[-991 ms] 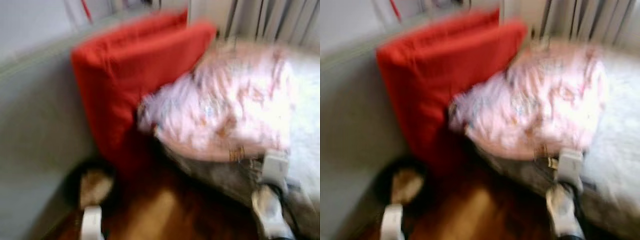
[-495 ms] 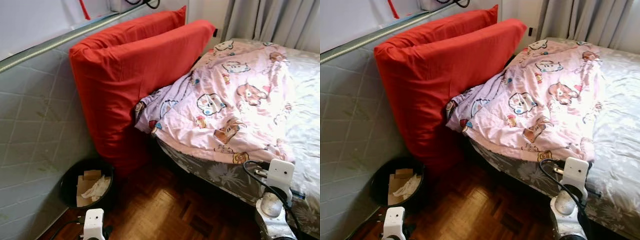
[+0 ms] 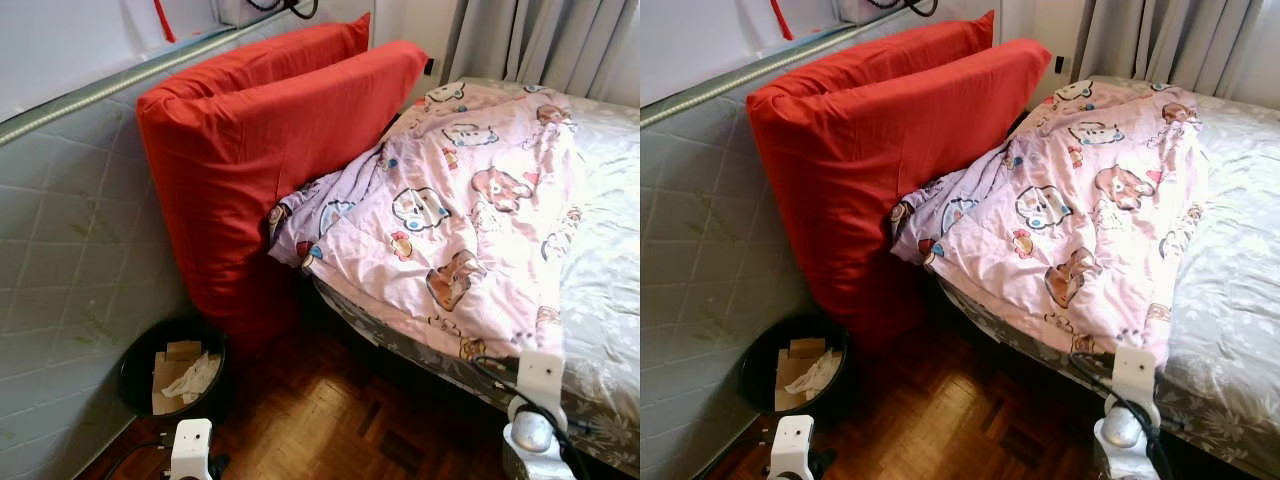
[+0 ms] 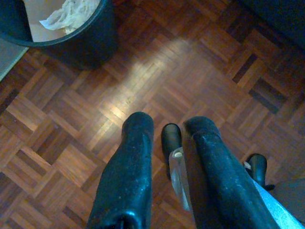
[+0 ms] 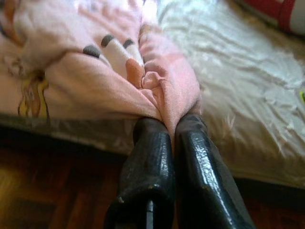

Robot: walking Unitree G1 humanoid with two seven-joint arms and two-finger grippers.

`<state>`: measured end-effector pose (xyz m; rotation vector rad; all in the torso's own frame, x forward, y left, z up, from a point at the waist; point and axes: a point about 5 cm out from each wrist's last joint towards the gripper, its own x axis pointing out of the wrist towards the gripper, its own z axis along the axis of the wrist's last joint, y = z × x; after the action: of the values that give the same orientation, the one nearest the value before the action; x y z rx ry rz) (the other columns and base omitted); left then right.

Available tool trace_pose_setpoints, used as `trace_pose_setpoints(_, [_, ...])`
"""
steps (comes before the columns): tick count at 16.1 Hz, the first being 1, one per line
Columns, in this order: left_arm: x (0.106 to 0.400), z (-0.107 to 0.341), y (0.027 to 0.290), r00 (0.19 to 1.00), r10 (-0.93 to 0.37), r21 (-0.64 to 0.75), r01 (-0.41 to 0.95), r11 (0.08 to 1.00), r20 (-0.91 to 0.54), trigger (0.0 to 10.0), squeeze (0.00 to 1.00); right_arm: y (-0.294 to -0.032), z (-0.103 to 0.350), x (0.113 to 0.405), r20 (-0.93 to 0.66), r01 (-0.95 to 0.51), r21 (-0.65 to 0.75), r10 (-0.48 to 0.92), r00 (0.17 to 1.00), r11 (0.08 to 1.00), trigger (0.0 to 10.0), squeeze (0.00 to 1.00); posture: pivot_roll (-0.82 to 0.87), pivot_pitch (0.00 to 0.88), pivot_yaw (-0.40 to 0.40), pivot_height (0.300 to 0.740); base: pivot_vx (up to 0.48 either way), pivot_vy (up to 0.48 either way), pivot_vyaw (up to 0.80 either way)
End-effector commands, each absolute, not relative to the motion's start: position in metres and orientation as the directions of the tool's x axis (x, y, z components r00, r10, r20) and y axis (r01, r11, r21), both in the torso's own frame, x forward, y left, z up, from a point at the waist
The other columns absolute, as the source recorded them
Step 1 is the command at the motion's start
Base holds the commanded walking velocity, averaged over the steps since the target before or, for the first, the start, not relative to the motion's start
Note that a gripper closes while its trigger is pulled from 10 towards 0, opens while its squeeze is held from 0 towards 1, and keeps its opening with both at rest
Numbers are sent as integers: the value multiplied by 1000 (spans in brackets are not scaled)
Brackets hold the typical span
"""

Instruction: Clean up the room

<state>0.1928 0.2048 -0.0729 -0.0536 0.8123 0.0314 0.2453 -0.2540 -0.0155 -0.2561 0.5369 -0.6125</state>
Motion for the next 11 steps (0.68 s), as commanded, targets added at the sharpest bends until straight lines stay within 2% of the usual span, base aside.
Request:
trace_pose_setpoints(1, [187,-76,207,669,8,-27,-43,999,-743,10000,0,-253,-20,242,-434,470,-379,-602,671,797,10000,0,-13,66,44,740,0,0,0])
trace_pose_setpoints(2, [187,-76,206,668,5,-28,-38,999,-744,10000,0,-253,-23,239,-449,466,-382,-601,662,798,10000,204,-13,66,44,740,0,0,0])
trace_pose_setpoints(3, [187,-76,205,668,3,-29,-36,999,-745,10000,0,-253,-25,237,-461,464,-388,-604,650,796,10000,502,-14,66,45,740,0,0,0])
trace_pose_setpoints(4, [187,-76,205,667,2,-30,-36,999,-745,10000,0,-254,-26,236,-468,462,-391,-605,645,796,10000,710,-14,66,44,740,0,0,0])
trace_pose_setpoints(11, [186,-77,204,664,-4,-36,-35,999,-748,10000,0,-255,-33,229,-507,457,-386,-598,621,802,10000,694,-13,66,43,740,0,0,0])
